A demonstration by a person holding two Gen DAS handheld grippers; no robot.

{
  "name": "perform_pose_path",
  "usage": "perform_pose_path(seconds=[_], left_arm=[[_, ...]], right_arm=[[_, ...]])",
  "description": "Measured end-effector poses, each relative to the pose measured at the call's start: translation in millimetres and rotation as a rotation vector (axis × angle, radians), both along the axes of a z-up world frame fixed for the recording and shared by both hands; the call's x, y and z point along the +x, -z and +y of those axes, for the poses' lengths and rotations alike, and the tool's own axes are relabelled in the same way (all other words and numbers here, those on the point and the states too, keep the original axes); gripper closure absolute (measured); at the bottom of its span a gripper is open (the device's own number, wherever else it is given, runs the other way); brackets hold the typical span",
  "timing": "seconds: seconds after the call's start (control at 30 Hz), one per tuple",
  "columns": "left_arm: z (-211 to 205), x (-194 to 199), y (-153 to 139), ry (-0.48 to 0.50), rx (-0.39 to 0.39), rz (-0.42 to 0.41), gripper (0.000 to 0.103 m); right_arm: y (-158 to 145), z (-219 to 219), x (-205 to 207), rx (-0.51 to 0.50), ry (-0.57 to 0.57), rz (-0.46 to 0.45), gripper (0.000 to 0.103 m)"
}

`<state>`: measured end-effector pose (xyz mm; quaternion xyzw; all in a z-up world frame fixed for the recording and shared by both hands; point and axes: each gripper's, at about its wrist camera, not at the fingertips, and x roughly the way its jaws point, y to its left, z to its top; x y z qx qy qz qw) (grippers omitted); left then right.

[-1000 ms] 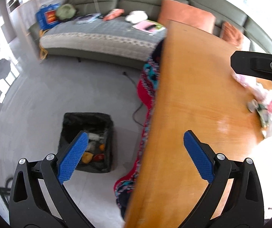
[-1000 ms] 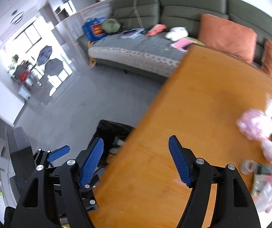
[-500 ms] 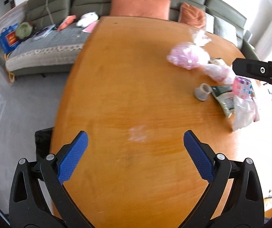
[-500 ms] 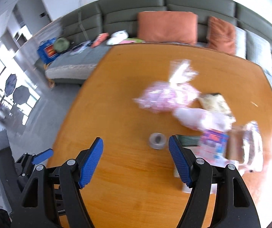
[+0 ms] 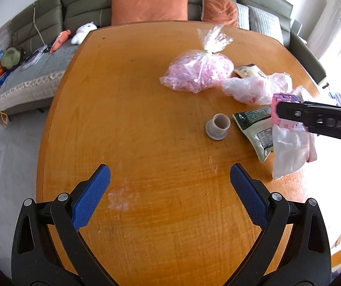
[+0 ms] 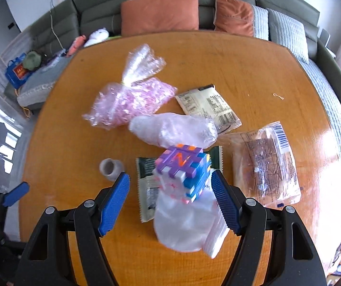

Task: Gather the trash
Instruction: 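Grasp the purple toy cube with the right tool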

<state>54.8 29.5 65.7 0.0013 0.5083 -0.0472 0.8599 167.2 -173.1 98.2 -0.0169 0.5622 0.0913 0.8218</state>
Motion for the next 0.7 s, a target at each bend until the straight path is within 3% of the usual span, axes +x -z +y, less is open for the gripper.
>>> perform_pose_path(seconds=[0.07, 0.17, 0.47, 0.7], left_arm=[[-3.1, 2.9, 0.8, 0.008, 0.006, 0.005, 0.006], [-10.7, 9.6, 4.3, 0.020, 0.008, 0.017, 0.006], [-43.4, 38.3, 20.5, 0.063, -0.027, 0.044, 0.007], [-59.8, 57.0, 33.9, 0.095, -0.040, 0.067, 0.031]], right_arm=[[6.5, 0.2, 5.2, -0.016, 0.007, 0.014, 0.032], [13.0, -2.1, 9.8, -0.024, 0.013, 0.030, 0.050], [-16.6, -19.2, 11.4, 0.126, 0.001, -0.009, 0.054], [-32.4, -24.8, 18.7, 0.174, -0.002, -0.039, 0.054]])
